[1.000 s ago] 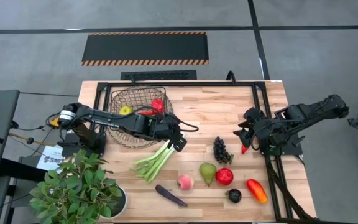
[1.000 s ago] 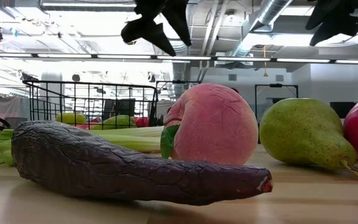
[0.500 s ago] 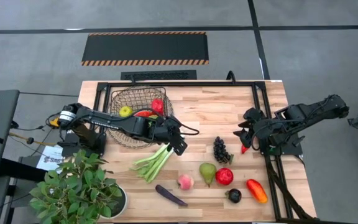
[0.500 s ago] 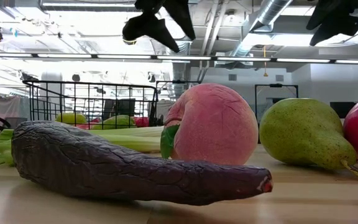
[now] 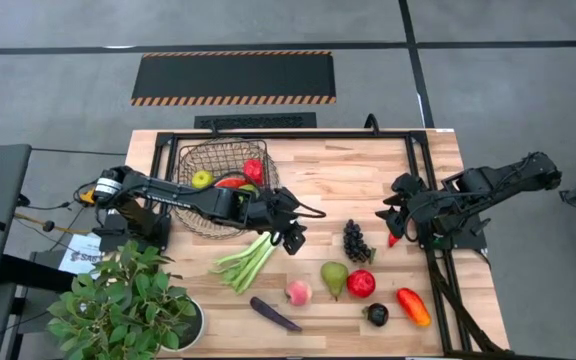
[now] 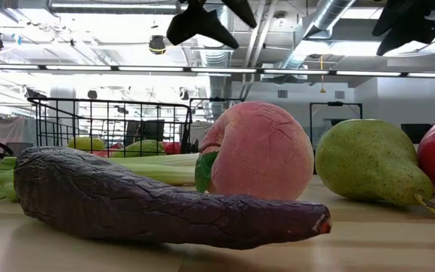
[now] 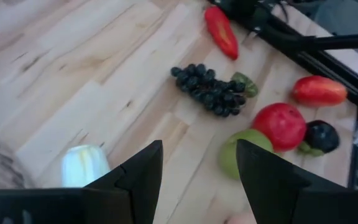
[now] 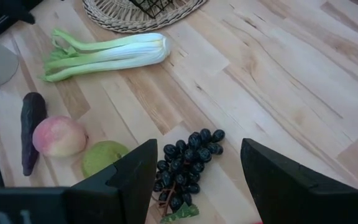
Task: Build produce basket
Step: Adjust the wire basket on the table, then put the green pear into the wire basket, then put the red apple into the wire basket
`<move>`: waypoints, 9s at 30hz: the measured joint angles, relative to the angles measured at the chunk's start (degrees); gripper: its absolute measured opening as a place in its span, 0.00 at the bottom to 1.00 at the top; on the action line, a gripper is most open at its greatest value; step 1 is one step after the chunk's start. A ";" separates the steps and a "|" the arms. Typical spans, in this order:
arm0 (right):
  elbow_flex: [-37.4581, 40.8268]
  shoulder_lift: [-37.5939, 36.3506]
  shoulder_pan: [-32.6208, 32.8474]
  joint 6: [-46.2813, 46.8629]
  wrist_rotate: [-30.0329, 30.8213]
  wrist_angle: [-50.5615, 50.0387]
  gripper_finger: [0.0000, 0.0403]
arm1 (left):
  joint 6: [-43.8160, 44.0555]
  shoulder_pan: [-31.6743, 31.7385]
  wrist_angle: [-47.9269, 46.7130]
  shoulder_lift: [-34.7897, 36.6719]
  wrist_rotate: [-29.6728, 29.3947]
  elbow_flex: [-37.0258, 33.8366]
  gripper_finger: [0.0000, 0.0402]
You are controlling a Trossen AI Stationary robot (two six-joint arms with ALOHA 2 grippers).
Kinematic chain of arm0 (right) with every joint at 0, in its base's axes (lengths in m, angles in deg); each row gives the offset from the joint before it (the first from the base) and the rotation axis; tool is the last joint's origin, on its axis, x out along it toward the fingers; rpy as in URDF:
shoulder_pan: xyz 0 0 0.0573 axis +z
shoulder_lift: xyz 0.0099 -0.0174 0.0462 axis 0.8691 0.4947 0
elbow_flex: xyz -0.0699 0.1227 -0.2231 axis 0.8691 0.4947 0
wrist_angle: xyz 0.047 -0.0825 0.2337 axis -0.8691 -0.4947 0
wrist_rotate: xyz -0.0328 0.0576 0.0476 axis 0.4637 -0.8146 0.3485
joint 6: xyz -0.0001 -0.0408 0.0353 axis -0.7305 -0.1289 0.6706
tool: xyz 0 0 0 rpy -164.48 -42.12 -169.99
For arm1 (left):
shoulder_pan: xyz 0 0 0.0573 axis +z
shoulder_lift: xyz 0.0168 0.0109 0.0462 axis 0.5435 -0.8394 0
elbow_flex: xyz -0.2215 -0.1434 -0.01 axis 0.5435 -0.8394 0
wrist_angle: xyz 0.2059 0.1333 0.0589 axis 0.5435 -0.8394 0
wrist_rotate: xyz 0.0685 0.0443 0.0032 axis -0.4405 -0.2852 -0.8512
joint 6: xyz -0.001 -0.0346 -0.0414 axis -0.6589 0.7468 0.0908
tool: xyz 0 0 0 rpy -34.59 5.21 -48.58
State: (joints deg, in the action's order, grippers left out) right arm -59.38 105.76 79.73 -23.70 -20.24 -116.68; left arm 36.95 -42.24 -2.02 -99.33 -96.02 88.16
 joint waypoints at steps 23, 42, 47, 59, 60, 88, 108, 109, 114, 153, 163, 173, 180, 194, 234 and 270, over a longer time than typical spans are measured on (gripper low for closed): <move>-0.02 3.36 -0.24 7.91 -0.07 0.90 0.63 | -17.56 0.72 -7.74 -0.48 9.30 -2.18 0.47; -0.02 16.09 -0.24 9.21 -0.37 7.06 0.63 | -23.48 5.83 -10.42 -0.42 4.60 -5.42 0.47; -0.02 15.48 -0.22 9.16 -0.37 6.64 0.63 | -26.34 5.99 -7.01 -0.02 17.02 -5.38 0.47; -0.02 15.94 0.16 7.87 -0.68 7.11 0.63 | -27.10 6.50 -18.28 -4.37 6.99 -5.49 0.47; -0.02 15.93 0.32 7.85 -0.69 7.22 0.63 | -27.14 6.85 -18.20 -4.27 6.15 -5.47 0.47; -0.02 15.98 7.75 18.88 -8.37 2.84 0.63 | -27.76 11.79 -11.63 -3.63 18.88 -4.53 0.47; -0.02 15.98 25.74 39.58 -2.67 0.86 0.63 | -34.36 -3.06 32.04 -14.07 18.64 -3.56 0.86; -0.02 15.98 26.30 39.67 -2.67 0.83 0.63 | -34.89 -3.26 34.68 -15.36 18.72 -3.55 0.86; -0.02 15.98 29.02 38.02 -2.64 0.74 0.63 | -32.22 -3.70 41.17 -21.20 17.44 -3.56 0.86; -0.02 15.98 32.33 37.24 1.83 -0.96 0.63 | -33.63 0.41 4.30 -36.13 9.61 24.53 0.67; -0.02 15.98 32.28 37.22 5.61 -0.94 0.63 | -30.49 3.41 -13.90 -36.09 9.08 36.57 0.67; -0.02 15.98 32.28 37.07 6.64 -1.33 0.63 | -25.36 5.25 -28.10 -34.02 1.07 48.26 0.67; 0.00 16.00 32.28 37.20 6.78 -1.49 0.63 | -16.39 7.12 -39.32 -27.58 -11.12 47.50 0.68; 0.00 16.00 32.24 37.24 8.90 -2.40 0.63 | 6.64 14.57 -56.76 -15.52 -30.16 39.16 0.69; 0.00 15.98 29.94 37.62 9.02 -2.62 0.63 | 29.34 29.75 -19.36 9.92 -32.83 -24.09 0.78; 0.00 16.00 30.64 34.75 8.63 -3.65 0.63 | -1.52 3.10 18.58 9.92 -6.97 -13.81 0.79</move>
State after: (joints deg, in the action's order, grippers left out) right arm -59.38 121.76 110.37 11.06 -11.61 -120.33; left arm 35.44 -39.14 16.56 -89.40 -102.99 74.34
